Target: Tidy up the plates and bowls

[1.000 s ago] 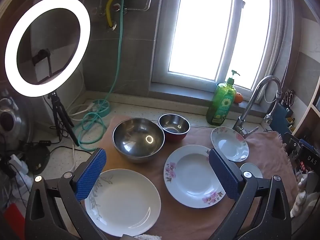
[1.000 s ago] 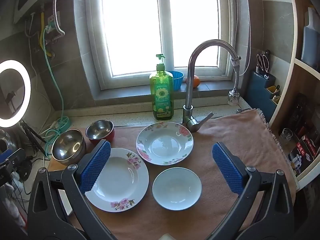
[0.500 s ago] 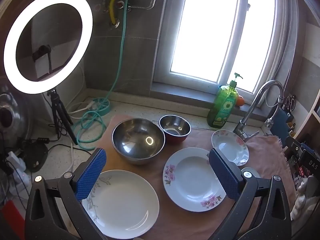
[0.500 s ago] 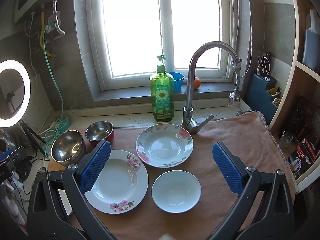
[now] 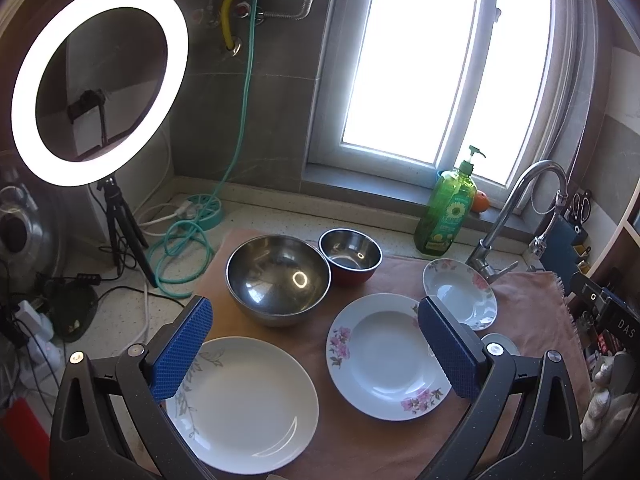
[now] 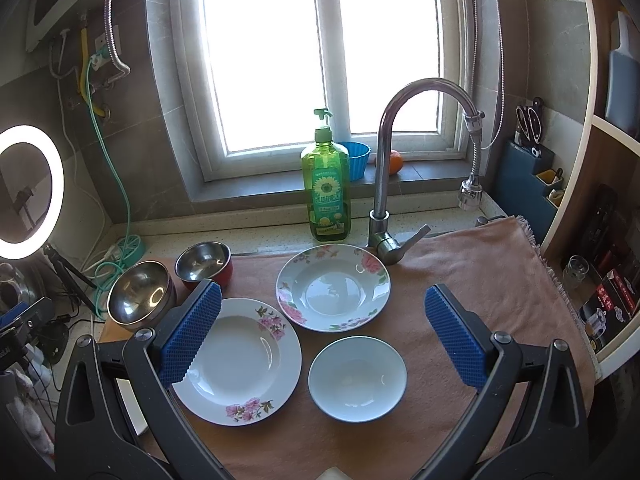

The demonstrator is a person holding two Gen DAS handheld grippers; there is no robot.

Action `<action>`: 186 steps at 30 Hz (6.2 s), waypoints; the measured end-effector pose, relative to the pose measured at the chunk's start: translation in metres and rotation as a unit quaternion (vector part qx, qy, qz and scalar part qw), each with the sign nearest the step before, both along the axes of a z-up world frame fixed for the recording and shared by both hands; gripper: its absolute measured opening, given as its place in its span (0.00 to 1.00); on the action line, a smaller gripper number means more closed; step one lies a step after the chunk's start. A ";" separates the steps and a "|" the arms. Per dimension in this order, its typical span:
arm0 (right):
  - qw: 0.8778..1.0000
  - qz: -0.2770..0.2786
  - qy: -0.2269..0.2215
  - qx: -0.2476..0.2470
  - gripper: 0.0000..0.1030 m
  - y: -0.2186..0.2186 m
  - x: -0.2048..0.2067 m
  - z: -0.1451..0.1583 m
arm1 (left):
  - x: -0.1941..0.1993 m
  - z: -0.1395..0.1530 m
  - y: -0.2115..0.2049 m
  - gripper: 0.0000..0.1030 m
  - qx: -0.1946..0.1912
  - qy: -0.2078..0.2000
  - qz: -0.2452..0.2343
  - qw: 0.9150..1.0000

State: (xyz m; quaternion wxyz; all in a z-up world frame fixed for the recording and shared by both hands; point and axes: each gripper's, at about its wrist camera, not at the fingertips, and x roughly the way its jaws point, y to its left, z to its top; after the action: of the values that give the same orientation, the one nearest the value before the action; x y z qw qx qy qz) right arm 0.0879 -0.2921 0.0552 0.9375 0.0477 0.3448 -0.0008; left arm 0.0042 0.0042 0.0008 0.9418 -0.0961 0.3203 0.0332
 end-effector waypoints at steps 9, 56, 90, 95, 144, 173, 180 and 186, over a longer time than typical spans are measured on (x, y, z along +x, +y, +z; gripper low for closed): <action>1.000 0.000 0.003 0.005 1.00 0.003 0.001 0.002 | -0.004 0.000 0.000 0.99 0.001 0.000 0.003 1.000; 1.000 0.005 0.004 0.007 1.00 0.004 0.001 -0.001 | -0.002 -0.001 -0.001 0.99 0.003 0.002 0.003 1.000; 0.971 0.066 0.184 0.137 0.62 0.003 -0.008 -0.107 | 0.035 -0.069 0.017 0.82 -0.055 0.120 -0.048 0.990; 0.956 0.072 0.224 0.175 0.58 0.010 -0.012 -0.133 | 0.054 -0.091 0.014 0.56 -0.091 0.159 -0.086 0.979; 0.898 0.006 0.307 0.316 0.19 0.011 0.026 -0.222 | 0.134 -0.169 0.001 0.28 -0.156 0.280 -0.123 0.939; 0.923 0.058 0.310 0.221 0.21 0.031 0.028 -0.208 | 0.120 -0.165 -0.008 0.21 -0.130 0.264 -0.124 0.948; 0.920 0.072 0.317 0.221 0.21 0.038 0.018 -0.209 | 0.118 -0.163 -0.012 0.21 -0.121 0.262 -0.125 0.949; 0.913 0.061 0.319 0.248 0.21 0.033 0.016 -0.212 | 0.118 -0.165 -0.013 0.21 -0.114 0.262 -0.128 0.950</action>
State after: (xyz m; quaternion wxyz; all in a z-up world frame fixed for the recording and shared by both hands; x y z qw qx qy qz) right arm 0.1038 -0.2590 -0.1563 0.7336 0.2551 0.6170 0.1265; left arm 0.1217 -0.0086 -0.1637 0.8038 -0.1489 0.5672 -0.1002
